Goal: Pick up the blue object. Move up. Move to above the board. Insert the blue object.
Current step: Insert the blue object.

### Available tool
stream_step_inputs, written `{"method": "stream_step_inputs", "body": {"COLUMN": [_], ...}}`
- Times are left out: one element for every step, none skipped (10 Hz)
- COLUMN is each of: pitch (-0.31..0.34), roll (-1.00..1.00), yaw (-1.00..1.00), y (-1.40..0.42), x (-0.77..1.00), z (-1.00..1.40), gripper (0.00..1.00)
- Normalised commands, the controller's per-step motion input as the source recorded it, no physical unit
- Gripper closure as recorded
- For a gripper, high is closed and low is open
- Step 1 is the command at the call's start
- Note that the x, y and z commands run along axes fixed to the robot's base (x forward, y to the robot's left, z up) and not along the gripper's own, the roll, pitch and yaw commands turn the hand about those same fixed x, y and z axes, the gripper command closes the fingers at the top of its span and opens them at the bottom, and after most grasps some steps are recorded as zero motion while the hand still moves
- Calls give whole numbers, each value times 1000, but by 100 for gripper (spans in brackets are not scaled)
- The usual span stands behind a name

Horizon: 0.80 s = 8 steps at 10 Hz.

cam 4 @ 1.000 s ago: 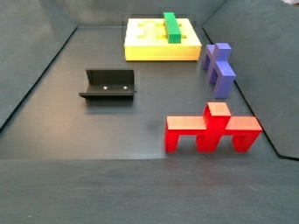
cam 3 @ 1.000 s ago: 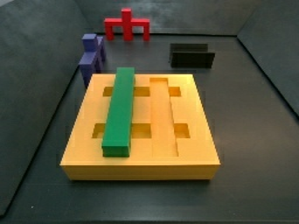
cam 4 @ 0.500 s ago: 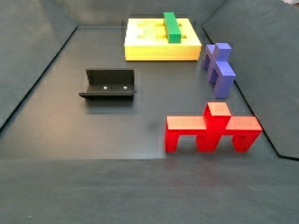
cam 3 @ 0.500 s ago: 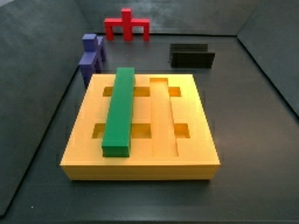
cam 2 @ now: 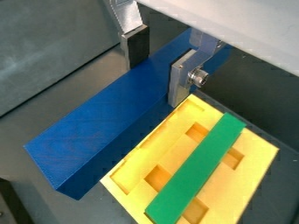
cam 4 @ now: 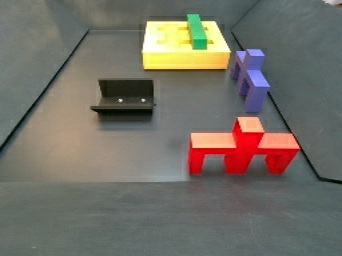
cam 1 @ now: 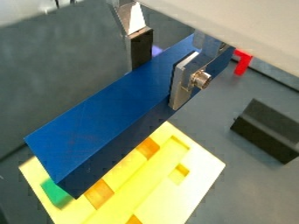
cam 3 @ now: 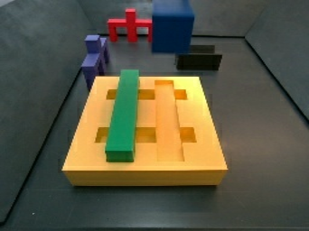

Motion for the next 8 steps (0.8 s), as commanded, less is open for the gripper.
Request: {"method": "stream_step_inputs", "body": {"pitch": [-143,-159,-170,-177,-183,-209,-211,-207], "roll": [113,107,83,70,59,1,0,0], "yaw": [69,80,54,14,0,0,0,11], "y": [-254,-251,-277,-251,-197,-89,-9,0], "x": [94,114,151,137,131,69,69,89], "z": [-877,-857,-869,-871,-863,-829,-817,-817], "gripper": [100,100,100,100,100,100,100,100]}}
